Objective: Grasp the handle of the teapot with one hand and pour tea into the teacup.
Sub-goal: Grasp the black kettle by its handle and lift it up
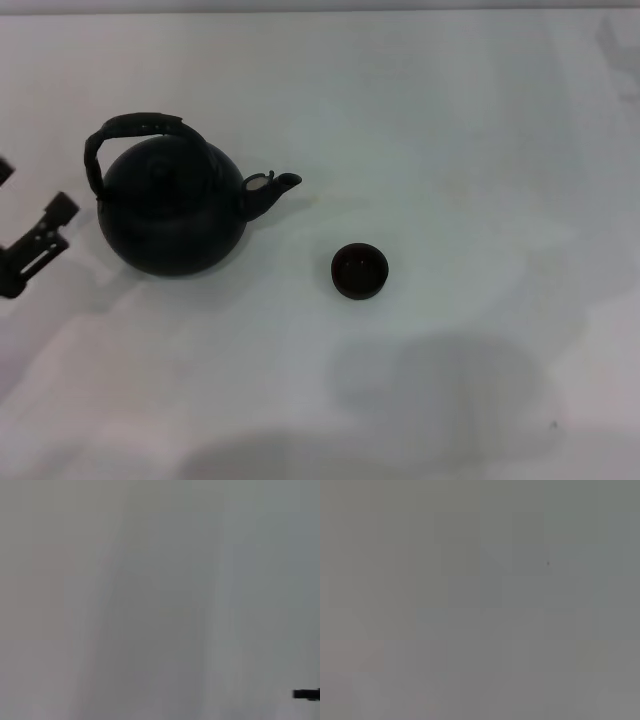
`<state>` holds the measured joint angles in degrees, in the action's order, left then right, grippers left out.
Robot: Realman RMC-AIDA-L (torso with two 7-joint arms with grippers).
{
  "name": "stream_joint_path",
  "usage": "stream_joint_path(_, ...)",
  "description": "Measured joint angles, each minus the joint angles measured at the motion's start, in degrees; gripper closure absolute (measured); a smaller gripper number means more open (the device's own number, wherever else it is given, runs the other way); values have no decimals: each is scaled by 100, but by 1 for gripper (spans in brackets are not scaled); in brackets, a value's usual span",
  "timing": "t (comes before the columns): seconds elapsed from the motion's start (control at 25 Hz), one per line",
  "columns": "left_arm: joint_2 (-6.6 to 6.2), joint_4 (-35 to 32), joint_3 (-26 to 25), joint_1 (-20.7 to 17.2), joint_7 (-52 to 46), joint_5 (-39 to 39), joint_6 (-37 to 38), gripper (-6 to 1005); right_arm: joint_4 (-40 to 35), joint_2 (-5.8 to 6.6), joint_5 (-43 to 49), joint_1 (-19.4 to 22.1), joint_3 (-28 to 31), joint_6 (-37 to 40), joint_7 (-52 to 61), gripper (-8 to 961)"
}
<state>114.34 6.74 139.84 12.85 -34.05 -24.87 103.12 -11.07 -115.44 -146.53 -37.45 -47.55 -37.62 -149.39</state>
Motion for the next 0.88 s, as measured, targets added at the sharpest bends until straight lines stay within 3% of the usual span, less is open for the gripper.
stream_joint_path(0.16, 170, 224, 34, 273, 10, -55, -34, 108, 8, -5, 2, 1, 1, 2, 17, 125)
stream_joint_path(0.44, 406, 266, 25, 351, 179, -434, -408, 109, 24, -13, 1, 52, 1, -10, 41, 125)
stream_joint_path(0.88, 449, -64, 32, 367, 314, -550, -1160, 108, 36, -22, -7, 47, 1, -24, 52, 125)
